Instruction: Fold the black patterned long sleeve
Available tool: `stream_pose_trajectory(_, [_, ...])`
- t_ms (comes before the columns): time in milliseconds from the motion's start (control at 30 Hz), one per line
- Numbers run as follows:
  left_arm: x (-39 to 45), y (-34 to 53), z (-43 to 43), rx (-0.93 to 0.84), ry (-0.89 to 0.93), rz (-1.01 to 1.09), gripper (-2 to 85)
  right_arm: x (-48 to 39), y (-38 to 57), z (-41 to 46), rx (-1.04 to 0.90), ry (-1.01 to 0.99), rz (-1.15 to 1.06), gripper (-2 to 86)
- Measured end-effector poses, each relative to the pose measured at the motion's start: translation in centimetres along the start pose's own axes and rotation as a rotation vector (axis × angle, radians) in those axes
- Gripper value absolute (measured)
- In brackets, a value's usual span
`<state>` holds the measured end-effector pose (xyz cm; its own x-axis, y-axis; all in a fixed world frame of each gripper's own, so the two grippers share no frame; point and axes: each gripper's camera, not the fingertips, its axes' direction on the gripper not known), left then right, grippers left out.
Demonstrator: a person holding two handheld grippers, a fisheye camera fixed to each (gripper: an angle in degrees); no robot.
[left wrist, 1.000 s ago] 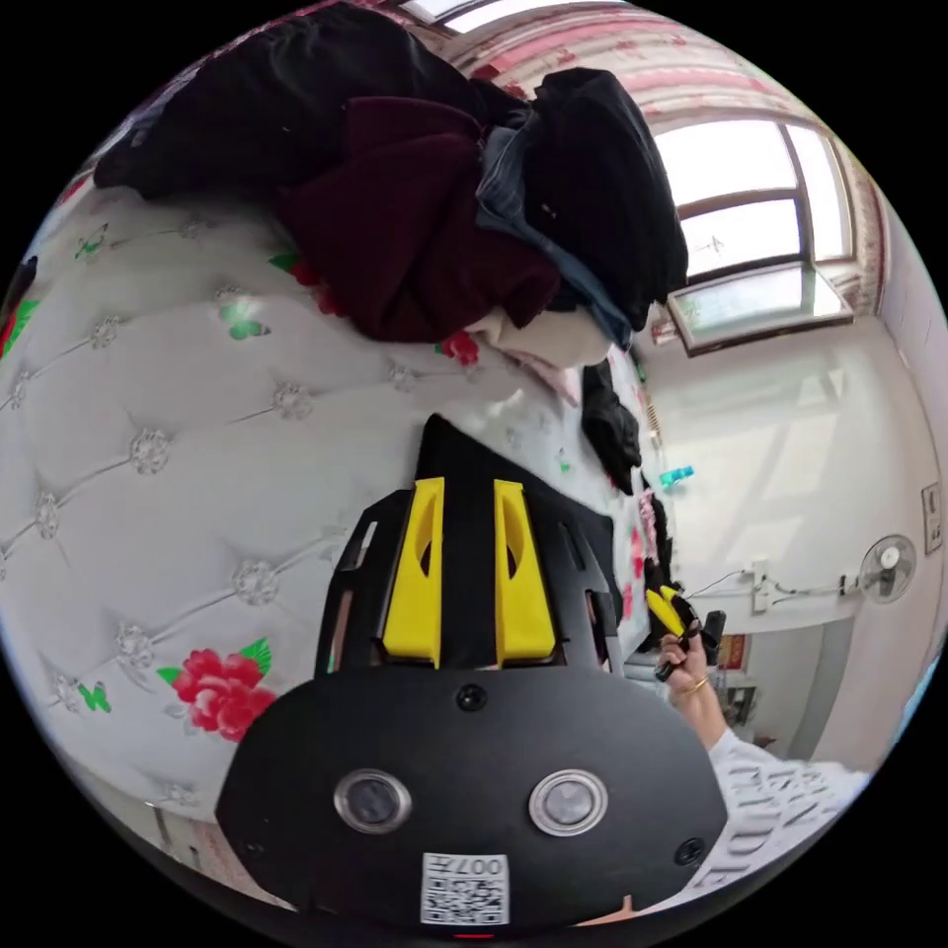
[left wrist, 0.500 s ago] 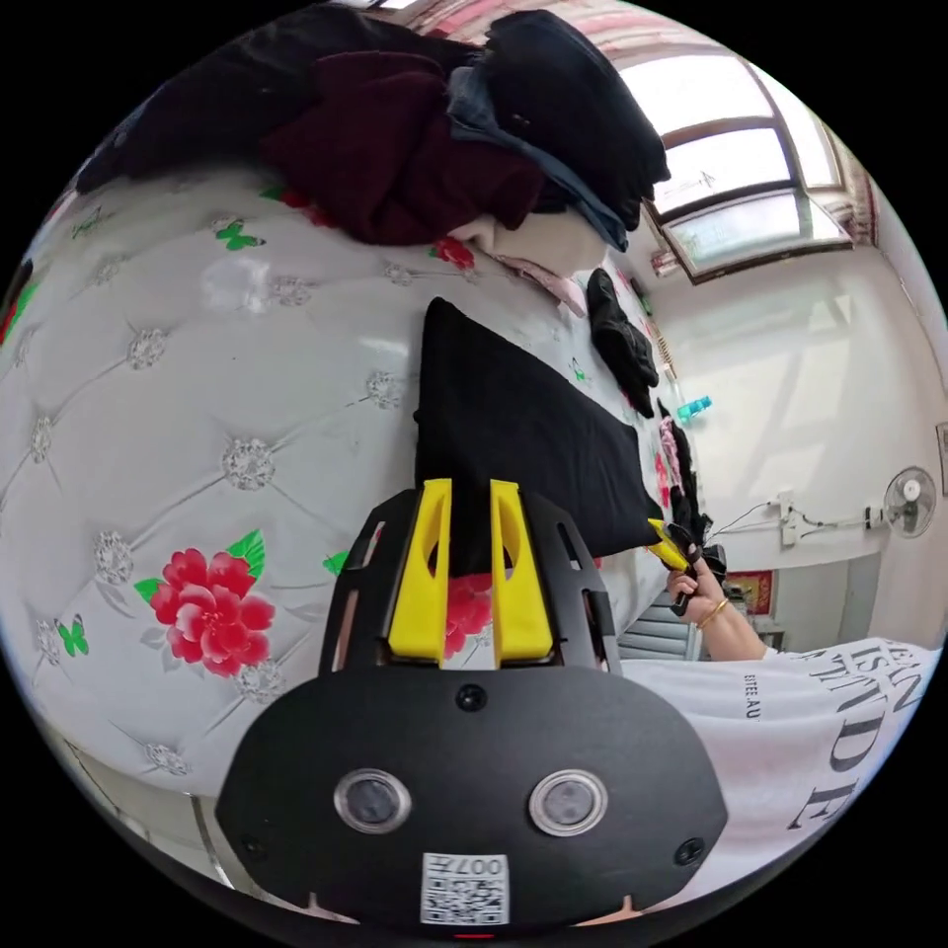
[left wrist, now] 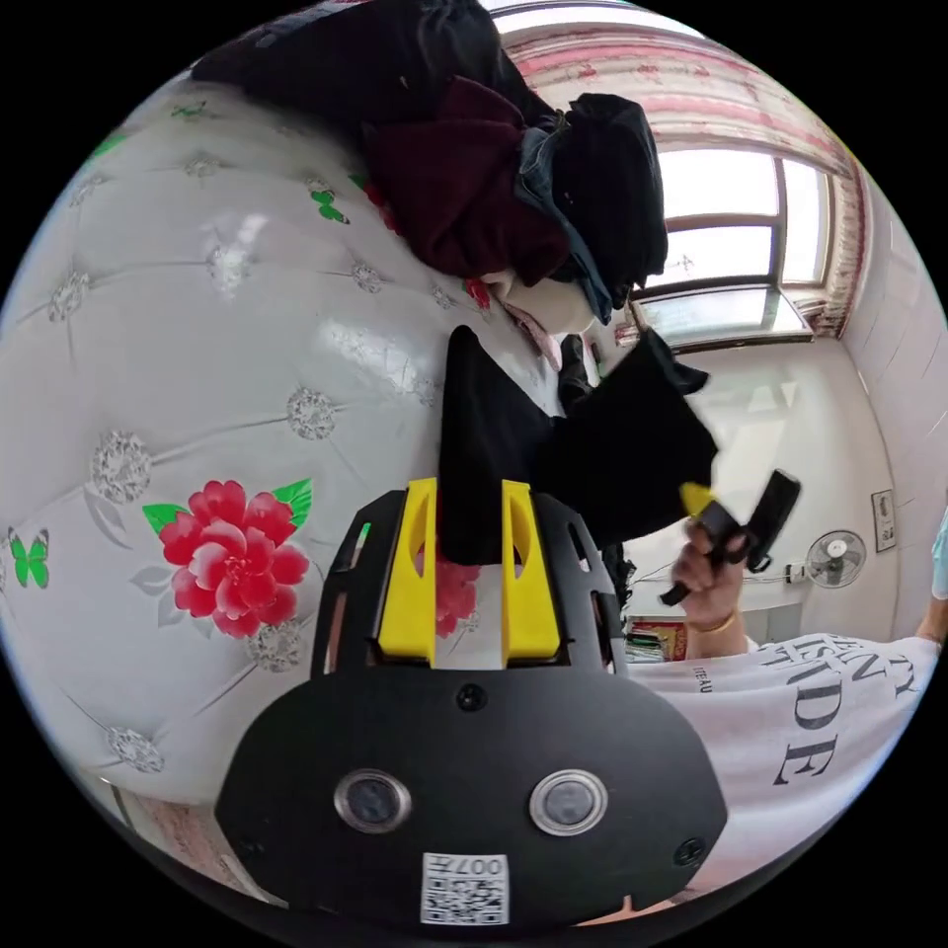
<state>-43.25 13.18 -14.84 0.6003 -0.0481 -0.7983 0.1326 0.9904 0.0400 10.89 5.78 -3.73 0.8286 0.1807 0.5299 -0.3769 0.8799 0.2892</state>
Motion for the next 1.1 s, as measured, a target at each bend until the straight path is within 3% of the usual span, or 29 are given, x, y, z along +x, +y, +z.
stream_pose_trajectory(67, [-0.8, 0.2, -0.8, -0.009, 0.04, -0.023, 11.1, 2.0, 0.1, 9.3, -0.186, -0.136, 0.069, 9.1])
stream_pose_trajectory(133, [-1.2, 0.4, -1.8, -0.016, 0.057, -0.031, 11.8, 4.3, 1.0, 12.7, -0.245, -0.213, 0.159, 9.2])
stream_pose_trajectory(233, [-1.4, 0.5, -3.7, -0.04, 0.034, 0.001, 12.9, 7.6, 2.9, 9.9, -0.099, -0.288, 0.242, 9.6])
stream_pose_trajectory(367, [-1.5, -0.4, -4.3, -0.062, 0.071, 0.02, 14.6, 14.4, 8.5, 2.6, 0.163, -0.188, 0.449, 10.8])
stream_pose_trajectory(567, [1.1, -3.2, -1.5, -0.165, 0.109, 0.121, 19.0, 24.3, 17.7, 1.4, 0.303, -0.245, 0.794, 12.6])
stream_pose_trajectory(700, [3.7, -4.1, 3.0, -0.282, 0.135, 0.18, 19.0, 27.9, 18.9, 5.1, 0.238, -0.315, 0.849, 13.1])
stream_pose_trajectory(800, [5.1, -4.1, 4.9, -0.334, 0.041, 0.202, 14.4, 30.1, 18.7, 8.9, 0.191, -0.464, 0.831, 12.2])
stream_pose_trajectory(900, [5.9, -3.4, 3.8, -0.281, 0.055, 0.153, 12.3, 31.3, 19.9, 9.8, 0.235, -0.574, 0.886, 10.9])
stream_pose_trajectory(1100, [9.3, 3.0, -1.8, -0.153, -0.012, 0.11, 11.7, 27.2, 18.8, 8.3, 0.141, -0.632, 0.708, 8.9])
